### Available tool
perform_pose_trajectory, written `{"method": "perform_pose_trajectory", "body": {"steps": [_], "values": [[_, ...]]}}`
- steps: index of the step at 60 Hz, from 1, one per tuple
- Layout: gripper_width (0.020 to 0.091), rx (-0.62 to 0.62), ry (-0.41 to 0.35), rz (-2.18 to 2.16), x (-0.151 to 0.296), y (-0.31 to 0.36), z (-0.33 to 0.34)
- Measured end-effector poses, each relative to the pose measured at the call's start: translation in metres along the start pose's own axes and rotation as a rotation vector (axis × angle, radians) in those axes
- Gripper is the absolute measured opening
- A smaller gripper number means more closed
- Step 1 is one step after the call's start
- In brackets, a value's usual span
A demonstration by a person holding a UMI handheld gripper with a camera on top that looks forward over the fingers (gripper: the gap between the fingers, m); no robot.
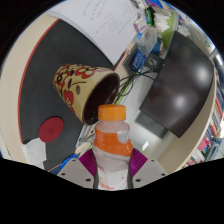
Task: Pour water
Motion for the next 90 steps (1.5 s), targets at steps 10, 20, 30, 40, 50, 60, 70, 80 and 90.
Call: {"method": "perform_pose_trajectory", "body": {"steps": [10, 20, 30, 40, 50, 60, 70, 80, 90], "values": [[0.0389, 0.038, -0.029, -0.107, 0.007, 0.007, 0.002], [0.0388, 0.095, -0.105, -0.55, 0.014, -0.007, 0.024], [0.0391, 0.158, -0.181, -0.989, 0.003, -0.014, 0.036], [0.039, 0.221, -0.236, -1.49, -0.012, -0.008, 0.025], [0.039, 0.287, -0.247, -1.884, -0.024, 0.016, -0.001], [0.039, 0.295, -0.269, -2.011, -0.015, 0.041, -0.015], [0.0404, 0.284, -0.292, -2.021, 0.002, 0.07, -0.02], [0.0444, 0.227, -0.298, -2.05, -0.003, 0.074, -0.016], [0.0593, 0.245, -0.238, -2.044, -0.003, 0.078, -0.015]]}}
Point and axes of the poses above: the point between the fingertips, and its own axes, seen from behind it with the camera up: y to the left, x up, z backward, against the way the camera looks, the point moved 2 cm from there along z, backward, against the way the camera looks, and after that the axes turned 10 degrees about -z, right-handed, at the moved point
